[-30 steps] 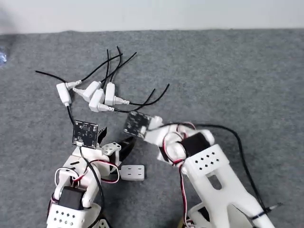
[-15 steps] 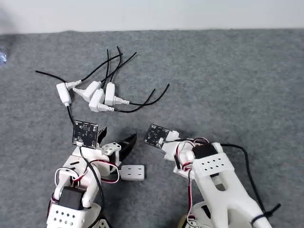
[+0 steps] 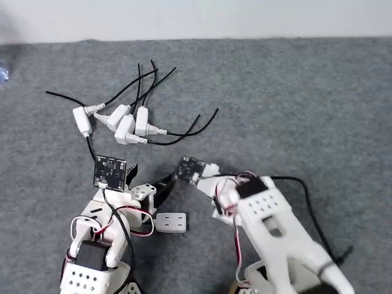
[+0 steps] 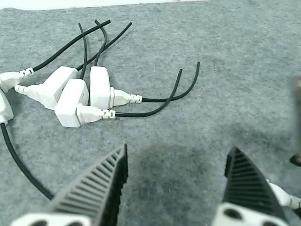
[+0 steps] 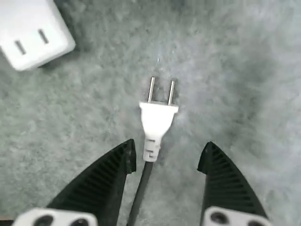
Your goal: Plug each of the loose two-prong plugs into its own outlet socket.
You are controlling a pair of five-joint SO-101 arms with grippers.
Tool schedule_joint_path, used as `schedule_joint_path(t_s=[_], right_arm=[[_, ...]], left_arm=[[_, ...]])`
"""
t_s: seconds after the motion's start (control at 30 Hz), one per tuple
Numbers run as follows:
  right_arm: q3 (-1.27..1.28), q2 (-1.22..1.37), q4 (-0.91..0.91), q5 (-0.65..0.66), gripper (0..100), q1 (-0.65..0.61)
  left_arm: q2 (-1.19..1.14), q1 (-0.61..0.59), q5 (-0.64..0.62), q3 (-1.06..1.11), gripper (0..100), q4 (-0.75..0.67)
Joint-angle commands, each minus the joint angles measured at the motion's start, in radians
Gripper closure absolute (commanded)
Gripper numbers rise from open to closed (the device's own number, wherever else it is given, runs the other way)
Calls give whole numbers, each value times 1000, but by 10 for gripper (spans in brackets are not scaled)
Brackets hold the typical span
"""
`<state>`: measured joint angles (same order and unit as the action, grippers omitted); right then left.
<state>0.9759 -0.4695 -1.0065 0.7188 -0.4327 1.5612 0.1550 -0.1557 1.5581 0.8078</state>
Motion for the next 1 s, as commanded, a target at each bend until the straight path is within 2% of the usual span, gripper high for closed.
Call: schedule_joint_path(t_s=[0.0,0.17,0.47,0.63,0.77,0.83,0.97], right_arm=[[-144,179,42,-32,790,-13],[-227,328,48,-57,790,-54],[-224,351,84,-54,793,-68],[-224,351,84,-23,913,-62],[-221,352,82,-5,942,-62],[-221,352,82,-3,996,-62],[-222,341,82,-3,990,-68]], left_arm=[[8,-8,2,-10,683,6],[8,-9,3,-8,683,6],[8,-9,3,-8,683,6],[8,-9,3,-8,683,6],[8,-9,3,-8,683,8],[8,-9,3,-8,683,8],[8,-9,3,-8,683,8]])
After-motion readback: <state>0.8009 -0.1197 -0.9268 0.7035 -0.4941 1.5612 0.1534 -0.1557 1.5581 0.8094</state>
